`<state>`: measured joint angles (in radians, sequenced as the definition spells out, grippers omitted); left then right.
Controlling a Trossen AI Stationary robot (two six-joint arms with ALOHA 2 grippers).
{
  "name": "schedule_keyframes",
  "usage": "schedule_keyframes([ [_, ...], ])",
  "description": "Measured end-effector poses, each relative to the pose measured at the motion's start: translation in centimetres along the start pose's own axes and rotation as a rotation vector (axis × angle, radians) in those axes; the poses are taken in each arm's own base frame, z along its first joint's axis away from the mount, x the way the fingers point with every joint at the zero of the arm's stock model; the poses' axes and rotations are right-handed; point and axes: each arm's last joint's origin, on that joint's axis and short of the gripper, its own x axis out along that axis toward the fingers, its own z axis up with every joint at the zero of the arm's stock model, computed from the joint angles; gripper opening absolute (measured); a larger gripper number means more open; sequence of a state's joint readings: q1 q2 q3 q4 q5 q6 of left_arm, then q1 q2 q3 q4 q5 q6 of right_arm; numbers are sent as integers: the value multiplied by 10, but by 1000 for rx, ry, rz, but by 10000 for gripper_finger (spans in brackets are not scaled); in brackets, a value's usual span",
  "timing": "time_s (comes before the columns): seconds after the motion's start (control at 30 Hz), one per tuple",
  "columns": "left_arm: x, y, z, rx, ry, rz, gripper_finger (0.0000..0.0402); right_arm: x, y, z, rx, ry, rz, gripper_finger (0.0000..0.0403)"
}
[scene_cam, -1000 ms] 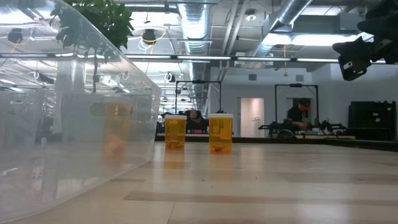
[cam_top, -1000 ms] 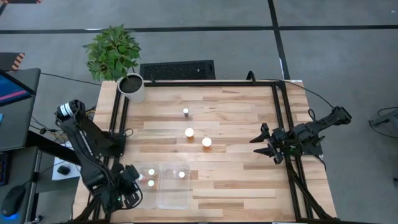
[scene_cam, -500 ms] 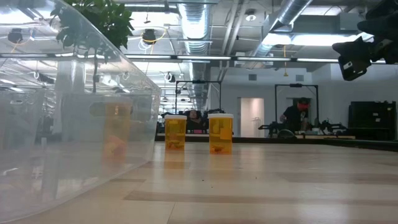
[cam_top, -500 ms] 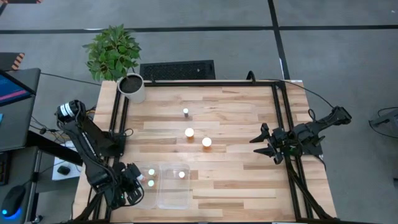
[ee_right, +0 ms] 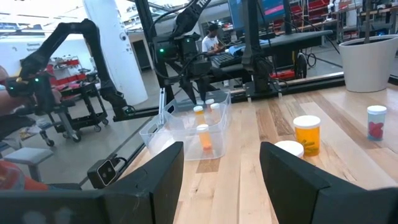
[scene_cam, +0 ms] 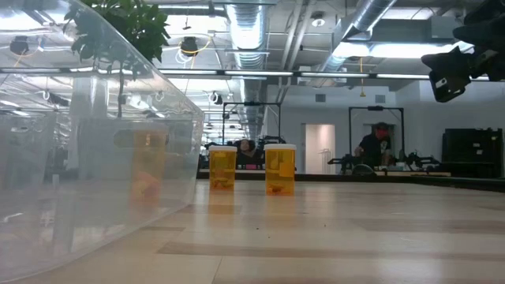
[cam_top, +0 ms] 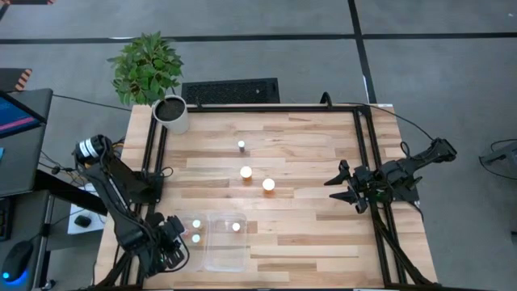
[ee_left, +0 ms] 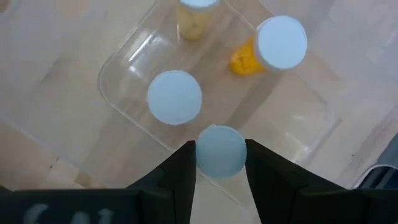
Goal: Pick and place medicine bottles into bin by pill shape (circle, oval)
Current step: Put the small green tablet bottle into the left transparent bin
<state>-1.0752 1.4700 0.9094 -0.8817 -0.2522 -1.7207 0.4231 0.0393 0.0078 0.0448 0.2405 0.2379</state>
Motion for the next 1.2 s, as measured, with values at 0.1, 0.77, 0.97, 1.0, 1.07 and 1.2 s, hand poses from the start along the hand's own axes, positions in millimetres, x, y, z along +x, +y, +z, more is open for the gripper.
schedule_keyframes([
  [0.1, -5, -5, 0, 11, 5, -19, 121, 0, 0, 0, 0, 0, 0, 226],
  [0.77, -5, -4, 4, 69, -97, -10, 122, 0, 0, 0, 0, 0, 0, 226],
  [0.97, -5, -5, 5, 94, -120, -15, 122, 0, 0, 0, 0, 0, 0, 226],
  [1.0, -5, -5, 5, 100, -121, -15, 122, 0, 0, 0, 0, 0, -1, 226],
  [1.07, -5, -5, 5, 101, -123, -17, 122, 0, 0, 0, 0, 0, 0, 226],
  [1.2, -5, -5, 5, 101, -122, -17, 122, 0, 0, 0, 0, 0, 0, 226],
])
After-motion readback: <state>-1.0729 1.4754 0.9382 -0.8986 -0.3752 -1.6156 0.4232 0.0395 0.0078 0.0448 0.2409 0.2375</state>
